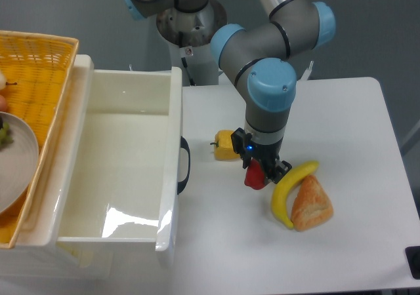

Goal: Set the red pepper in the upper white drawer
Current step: 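Close the gripper around the red bell pepper on the table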

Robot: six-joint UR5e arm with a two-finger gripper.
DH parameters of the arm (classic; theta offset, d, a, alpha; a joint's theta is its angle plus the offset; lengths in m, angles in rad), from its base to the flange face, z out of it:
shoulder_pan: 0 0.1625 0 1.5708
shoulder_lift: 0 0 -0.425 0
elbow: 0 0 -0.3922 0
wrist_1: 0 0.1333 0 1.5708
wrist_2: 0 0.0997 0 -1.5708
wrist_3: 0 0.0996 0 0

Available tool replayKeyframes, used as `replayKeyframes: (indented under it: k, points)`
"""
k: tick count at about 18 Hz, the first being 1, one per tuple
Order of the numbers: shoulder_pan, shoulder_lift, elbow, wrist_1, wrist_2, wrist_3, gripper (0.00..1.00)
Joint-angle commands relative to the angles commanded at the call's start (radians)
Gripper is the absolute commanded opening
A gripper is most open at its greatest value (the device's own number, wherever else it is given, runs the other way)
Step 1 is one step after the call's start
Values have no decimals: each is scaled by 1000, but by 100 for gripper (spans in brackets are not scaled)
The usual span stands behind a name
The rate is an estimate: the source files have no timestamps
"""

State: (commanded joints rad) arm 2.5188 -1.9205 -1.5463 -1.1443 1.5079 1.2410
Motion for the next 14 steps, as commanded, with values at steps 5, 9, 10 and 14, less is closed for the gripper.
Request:
replayKeyframes:
  k: [5, 9, 10, 14]
  points:
    - [0, 0, 8, -3, 2, -2, 52]
    - [6, 2, 28, -12, 2, -3, 52]
    - [5, 2, 29, -12, 2, -3, 52]
    - [-3, 3, 34, -12, 0, -35, 52]
